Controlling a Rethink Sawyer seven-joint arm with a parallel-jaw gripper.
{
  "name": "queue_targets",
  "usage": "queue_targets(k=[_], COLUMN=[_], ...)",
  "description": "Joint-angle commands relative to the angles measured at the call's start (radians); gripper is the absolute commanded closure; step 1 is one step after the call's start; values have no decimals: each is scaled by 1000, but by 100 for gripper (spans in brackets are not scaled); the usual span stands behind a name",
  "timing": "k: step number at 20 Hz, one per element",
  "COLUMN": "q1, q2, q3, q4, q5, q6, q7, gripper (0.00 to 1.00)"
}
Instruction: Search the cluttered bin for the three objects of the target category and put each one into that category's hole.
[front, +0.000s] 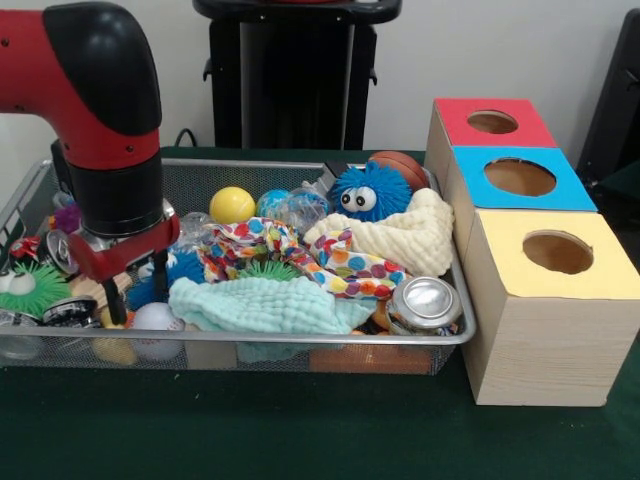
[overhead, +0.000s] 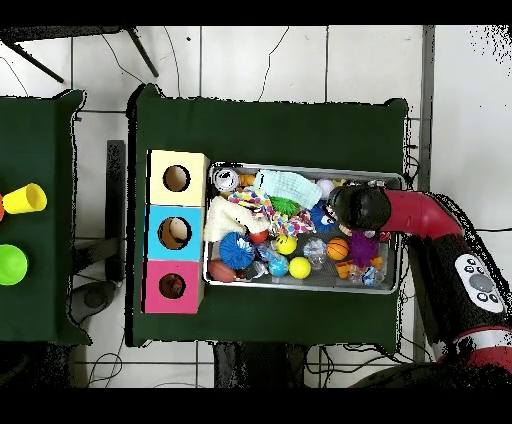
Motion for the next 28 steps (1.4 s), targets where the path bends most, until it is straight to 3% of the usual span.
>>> queue_targets(k=[1, 12, 20, 28], q1=[-26, -50, -27, -12], q2=[61, 69, 125, 139], q3=[79, 115, 49, -13], q4=[-65, -105, -196, -225], q5=[-67, -107, -132, -127], q6=[-55, -72, -28, 8], q7=[-141, -163, -90, -10], gripper=[0, 0, 0, 0])
